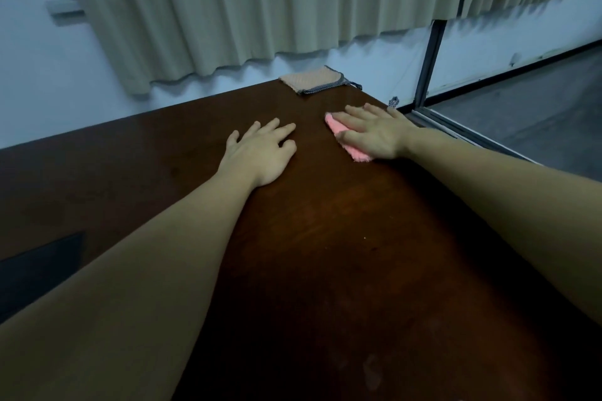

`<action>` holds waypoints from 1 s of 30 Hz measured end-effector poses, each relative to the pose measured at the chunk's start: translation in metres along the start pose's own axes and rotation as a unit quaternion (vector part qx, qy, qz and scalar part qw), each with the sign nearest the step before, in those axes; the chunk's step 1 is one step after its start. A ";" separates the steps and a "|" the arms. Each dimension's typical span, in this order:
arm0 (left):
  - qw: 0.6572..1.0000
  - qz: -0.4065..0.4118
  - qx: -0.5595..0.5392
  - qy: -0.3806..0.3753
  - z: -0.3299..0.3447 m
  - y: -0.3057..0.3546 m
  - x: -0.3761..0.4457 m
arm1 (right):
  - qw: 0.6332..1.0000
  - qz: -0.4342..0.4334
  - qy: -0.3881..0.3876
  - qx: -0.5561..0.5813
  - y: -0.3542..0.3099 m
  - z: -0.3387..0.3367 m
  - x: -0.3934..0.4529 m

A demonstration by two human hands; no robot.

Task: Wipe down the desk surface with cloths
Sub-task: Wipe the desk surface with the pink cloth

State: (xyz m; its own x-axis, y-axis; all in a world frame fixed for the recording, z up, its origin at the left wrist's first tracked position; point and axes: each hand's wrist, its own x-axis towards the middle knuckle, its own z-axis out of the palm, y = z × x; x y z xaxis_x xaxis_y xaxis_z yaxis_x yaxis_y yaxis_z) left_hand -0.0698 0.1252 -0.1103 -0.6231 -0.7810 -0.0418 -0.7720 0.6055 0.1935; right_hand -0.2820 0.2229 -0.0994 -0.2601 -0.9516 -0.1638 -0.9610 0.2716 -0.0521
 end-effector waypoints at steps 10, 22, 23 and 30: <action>1.000 0.000 0.002 0.011 0.001 -0.001 0.002 | 0.993 -0.118 -0.021 -0.020 -0.015 0.015 -0.084; 0.991 0.021 -0.018 0.133 -0.005 0.006 -0.016 | 1.000 -0.014 0.003 -0.009 -0.023 0.000 -0.013; 0.987 0.030 -0.017 0.157 -0.007 0.007 -0.022 | 1.000 -0.023 0.000 -0.014 -0.027 0.001 -0.025; 0.997 0.010 -0.042 0.061 -0.022 -0.009 -0.067 | 0.988 -0.147 -0.028 -0.041 -0.051 0.021 -0.127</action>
State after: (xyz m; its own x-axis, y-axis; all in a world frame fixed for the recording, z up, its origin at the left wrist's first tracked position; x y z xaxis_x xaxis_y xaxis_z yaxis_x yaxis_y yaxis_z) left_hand -0.0184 0.1694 -0.0875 -0.6142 -0.7849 0.0819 -0.7431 0.6102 0.2746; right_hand -0.1977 0.3329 -0.0968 0.0358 -0.9776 -0.2073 -0.9992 -0.0309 -0.0265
